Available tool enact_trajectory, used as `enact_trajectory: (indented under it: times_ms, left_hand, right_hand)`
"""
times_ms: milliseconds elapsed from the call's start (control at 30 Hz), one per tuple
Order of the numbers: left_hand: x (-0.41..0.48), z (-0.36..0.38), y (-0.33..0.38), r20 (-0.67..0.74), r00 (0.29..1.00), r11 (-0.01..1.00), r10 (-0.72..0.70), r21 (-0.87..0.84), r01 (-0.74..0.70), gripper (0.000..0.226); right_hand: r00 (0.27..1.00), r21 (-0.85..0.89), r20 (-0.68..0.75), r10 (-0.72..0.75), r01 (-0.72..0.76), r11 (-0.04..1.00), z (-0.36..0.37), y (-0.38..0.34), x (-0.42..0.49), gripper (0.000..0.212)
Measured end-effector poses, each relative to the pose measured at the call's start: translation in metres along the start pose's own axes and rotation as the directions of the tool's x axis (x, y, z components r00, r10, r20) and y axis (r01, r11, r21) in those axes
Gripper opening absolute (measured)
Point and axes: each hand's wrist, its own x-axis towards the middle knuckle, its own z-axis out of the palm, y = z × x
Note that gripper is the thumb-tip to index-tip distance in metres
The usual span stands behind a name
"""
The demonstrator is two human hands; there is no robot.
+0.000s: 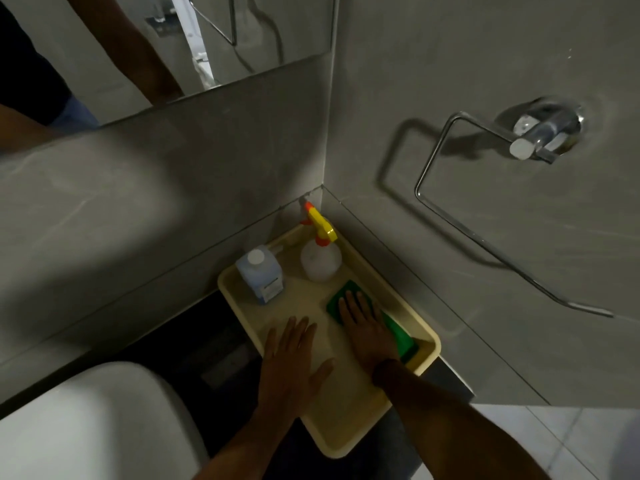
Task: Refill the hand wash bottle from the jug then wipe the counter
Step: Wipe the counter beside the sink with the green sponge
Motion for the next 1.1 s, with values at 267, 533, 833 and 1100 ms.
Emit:
enact_trajectory:
  times_ms: [267, 533, 833, 1100]
  left_hand:
    - [-0.046, -0.024, -0.009, 0.009, 0.998, 0.997, 0.066, -0.045, -0.065, 0.082]
    - [-0.132, -0.069, -0.035, -0.039, 0.995, 0.995, 0.096, -0.012, -0.096, 0.089]
    - [-0.225, -0.077, -0.083, -0.019, 0.970, 0.969, 0.243, 0.040, -0.242, 0.081]
    - [-0.258, -0.066, -0.093, -0.021, 0.964, 0.960, 0.265, 0.098, -0.261, 0.067]
  right_hand:
    - [0.993, 0.148, -0.074, 0.086, -0.075, 0.986, -0.037, -0.020, -0.030, 0.068]
    - [0.909, 0.239, -0.416, -0.006, 0.116, 0.964, -0.069, -0.107, -0.126, 0.078]
    - [0.910, 0.376, -0.399, 0.114, 0.049, 0.925, -0.011, -0.196, -0.262, 0.076]
    - [0.954, 0.381, -0.190, 0.233, -0.147, 0.913, 0.042, -0.206, -0.257, 0.073]
